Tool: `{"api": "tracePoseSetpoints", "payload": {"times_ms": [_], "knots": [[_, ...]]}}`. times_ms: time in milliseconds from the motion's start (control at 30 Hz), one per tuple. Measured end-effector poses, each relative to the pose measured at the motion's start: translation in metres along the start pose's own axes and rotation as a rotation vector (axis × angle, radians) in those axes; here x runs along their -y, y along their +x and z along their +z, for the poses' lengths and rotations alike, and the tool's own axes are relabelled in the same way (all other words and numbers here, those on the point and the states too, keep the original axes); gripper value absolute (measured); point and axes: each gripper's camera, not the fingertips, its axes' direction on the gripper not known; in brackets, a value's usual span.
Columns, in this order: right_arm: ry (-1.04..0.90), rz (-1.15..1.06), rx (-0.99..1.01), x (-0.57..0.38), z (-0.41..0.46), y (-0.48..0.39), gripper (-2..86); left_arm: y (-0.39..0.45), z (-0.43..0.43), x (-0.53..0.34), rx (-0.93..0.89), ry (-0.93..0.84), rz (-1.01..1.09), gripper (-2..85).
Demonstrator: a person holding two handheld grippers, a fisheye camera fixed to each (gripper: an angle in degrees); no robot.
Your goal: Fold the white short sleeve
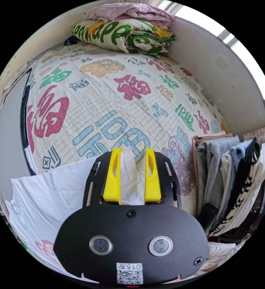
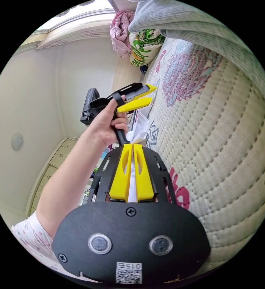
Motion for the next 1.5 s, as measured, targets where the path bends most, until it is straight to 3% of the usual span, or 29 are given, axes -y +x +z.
{"api": "tracePoseSetpoints", "payload": {"times_ms": [233, 333, 400, 567, 633, 800, 900, 1067, 1300, 1500], "knots": [[-0.004, 0.0, 0.002, -0.041, -0.004, 0.025, -0.1, -0.004, -0.004, -0.008, 0.018, 0.084, -0.04, 0.8], [0.03, -0.065, -0.041, -0.071, -0.011, 0.028, -0.1, -0.023, -0.059, -0.041, 0.003, 0.293, -0.058, -0.2], [0.037, -0.201, -0.094, -0.097, -0.014, 0.017, 0.0, -0.057, -0.111, -0.085, -0.063, 0.42, -0.101, -0.4], [-0.029, -0.519, -0.129, -0.156, -0.01, -0.006, 0.3, -0.138, -0.208, -0.208, -0.013, 0.588, -0.171, -0.4], [-0.107, -0.622, -0.114, -0.179, -0.005, -0.009, 0.6, -0.168, -0.228, -0.259, 0.004, 0.6, -0.193, -0.4], [-0.533, -0.803, -0.025, -0.247, 0.034, 0.012, 4.0, -0.23, -0.212, -0.366, 0.093, 0.426, -0.279, 1.6], [-0.577, -0.841, -0.065, -0.272, 0.031, 0.028, 10.6, -0.248, -0.216, -0.405, 0.121, 0.422, -0.32, 6.0], [-0.45, -0.845, -0.212, -0.281, 0.002, 0.062, 11.0, -0.258, -0.237, -0.383, 0.145, 0.433, -0.286, 6.7], [-0.594, -0.881, -0.347, -0.315, 0.037, 0.096, 11.0, -0.239, -0.178, -0.279, 0.011, 0.353, -0.16, 6.9], [-0.664, -0.826, -0.374, -0.313, 0.047, 0.123, 6.0, -0.232, -0.127, -0.24, 0.066, 0.195, -0.123, 6.5]]}}
